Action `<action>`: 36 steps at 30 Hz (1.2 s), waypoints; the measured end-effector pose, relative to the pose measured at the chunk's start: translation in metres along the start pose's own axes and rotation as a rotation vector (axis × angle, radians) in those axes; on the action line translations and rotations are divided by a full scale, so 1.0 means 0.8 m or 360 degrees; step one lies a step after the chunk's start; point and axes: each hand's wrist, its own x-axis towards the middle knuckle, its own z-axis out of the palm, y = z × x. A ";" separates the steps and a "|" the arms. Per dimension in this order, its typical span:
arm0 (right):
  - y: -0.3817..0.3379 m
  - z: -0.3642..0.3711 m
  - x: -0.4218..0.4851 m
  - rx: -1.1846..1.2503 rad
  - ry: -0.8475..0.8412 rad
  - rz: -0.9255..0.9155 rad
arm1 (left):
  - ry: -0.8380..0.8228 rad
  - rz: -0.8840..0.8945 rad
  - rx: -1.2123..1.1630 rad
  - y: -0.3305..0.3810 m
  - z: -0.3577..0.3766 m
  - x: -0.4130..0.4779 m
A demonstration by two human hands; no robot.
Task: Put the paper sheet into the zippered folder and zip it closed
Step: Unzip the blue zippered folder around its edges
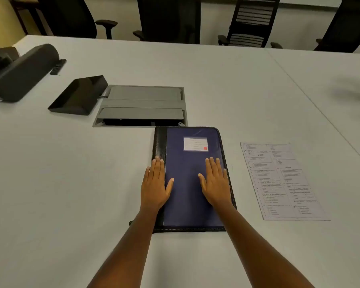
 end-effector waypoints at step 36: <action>0.039 0.004 0.020 0.0323 -0.0044 0.0529 | -0.0233 -0.0282 -0.0277 -0.009 0.007 0.041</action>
